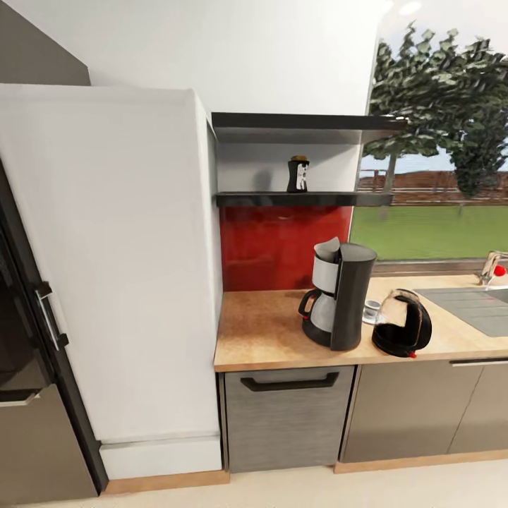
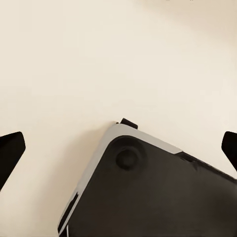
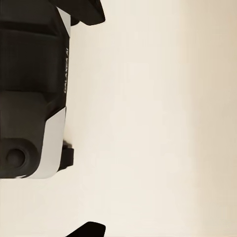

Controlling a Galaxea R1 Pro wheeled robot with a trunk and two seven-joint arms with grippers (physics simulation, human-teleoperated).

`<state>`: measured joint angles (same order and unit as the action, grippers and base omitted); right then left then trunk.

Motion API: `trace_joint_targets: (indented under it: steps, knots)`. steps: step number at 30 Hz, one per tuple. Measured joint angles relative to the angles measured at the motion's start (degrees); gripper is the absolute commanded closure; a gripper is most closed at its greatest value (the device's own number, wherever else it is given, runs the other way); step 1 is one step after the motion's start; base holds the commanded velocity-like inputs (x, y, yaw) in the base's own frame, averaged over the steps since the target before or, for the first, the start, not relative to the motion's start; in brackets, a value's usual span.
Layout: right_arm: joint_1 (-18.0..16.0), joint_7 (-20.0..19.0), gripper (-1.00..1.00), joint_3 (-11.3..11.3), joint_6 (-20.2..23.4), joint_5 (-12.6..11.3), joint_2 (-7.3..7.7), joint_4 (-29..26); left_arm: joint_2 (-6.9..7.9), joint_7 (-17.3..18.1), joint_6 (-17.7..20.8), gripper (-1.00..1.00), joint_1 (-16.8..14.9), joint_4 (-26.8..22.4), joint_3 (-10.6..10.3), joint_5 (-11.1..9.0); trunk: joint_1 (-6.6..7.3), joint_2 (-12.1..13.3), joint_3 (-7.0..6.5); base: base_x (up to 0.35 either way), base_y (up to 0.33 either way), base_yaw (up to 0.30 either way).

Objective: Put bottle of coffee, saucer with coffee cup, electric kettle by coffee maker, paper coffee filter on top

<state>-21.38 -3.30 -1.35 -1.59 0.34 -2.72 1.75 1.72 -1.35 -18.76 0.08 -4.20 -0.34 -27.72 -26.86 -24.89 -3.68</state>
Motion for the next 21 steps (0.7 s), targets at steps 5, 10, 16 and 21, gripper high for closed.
trace_joint_targets:
  steps: [5, 10, 16, 21]
  knots:
    - [-0.01, -0.26, -1.0, 0.0, 0.49, -0.01, 0.29, 0.03, -0.21, 0.01, -0.63, -1.0, 0.0, 0.0, -0.07, 0.03, 0.0, 0.0, 0.06, 0.0, -0.06, 0.0]
    - [-0.01, -0.39, -1.0, 0.01, 0.84, 0.02, 0.72, 0.03, -0.38, 0.03, -0.91, -1.0, 0.0, 0.27, -0.04, 0.04, 0.0, 0.0, 0.07, 0.0, -0.267, 0.0]
    - [-0.01, -0.64, -1.0, 0.16, 0.79, 0.36, 1.01, -0.04, -0.4, 0.0, -0.74, -1.0, 0.0, 0.48, -0.1, 0.05, 0.0, -0.01, 0.07, 0.016, -0.32, 0.0]
    - [-0.02, -0.71, -1.0, 0.1, 1.21, 0.42, 1.1, -0.09, -0.68, 0.0, -0.7, -1.0, 0.0, 0.52, -0.05, 0.04, 0.02, -0.01, 0.07, 0.151, -0.307, 0.0]
